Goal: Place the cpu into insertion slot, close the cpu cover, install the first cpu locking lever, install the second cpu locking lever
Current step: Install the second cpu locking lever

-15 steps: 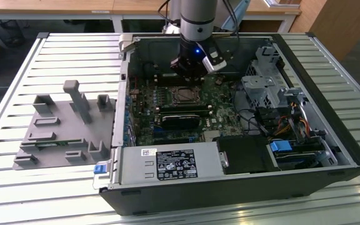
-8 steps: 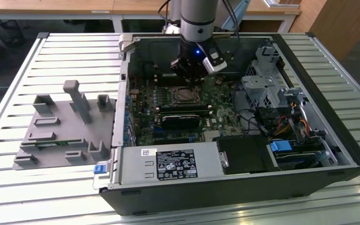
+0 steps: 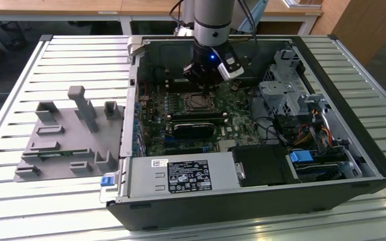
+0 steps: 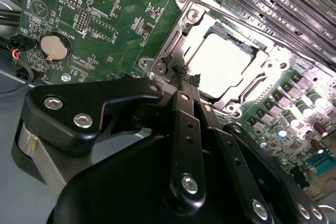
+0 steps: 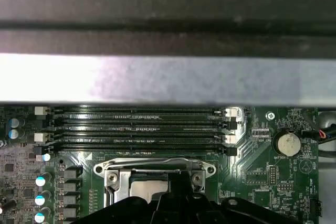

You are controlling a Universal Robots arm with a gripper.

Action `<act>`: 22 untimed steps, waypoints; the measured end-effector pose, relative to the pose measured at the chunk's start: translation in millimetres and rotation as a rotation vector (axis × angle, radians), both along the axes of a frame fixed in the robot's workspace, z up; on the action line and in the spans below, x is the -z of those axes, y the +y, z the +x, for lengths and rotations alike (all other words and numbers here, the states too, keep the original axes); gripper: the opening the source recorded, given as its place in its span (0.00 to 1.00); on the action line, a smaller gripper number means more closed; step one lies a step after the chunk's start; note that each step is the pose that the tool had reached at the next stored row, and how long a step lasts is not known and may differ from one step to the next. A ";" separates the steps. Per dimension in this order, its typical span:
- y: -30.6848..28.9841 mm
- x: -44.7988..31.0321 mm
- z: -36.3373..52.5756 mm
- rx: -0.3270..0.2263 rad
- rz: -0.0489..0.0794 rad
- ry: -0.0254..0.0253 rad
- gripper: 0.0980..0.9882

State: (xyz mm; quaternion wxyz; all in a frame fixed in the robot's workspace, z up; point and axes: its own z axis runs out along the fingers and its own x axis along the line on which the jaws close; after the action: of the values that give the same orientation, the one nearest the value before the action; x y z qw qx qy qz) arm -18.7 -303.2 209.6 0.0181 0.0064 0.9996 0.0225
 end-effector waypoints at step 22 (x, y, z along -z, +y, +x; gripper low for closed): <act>-7.1 -29.5 0.0 0.000 0.000 0.0001 0.01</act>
State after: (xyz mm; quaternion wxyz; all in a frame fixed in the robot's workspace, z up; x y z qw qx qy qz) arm -18.7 -310.3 239.1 0.0181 0.0064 0.9996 0.0224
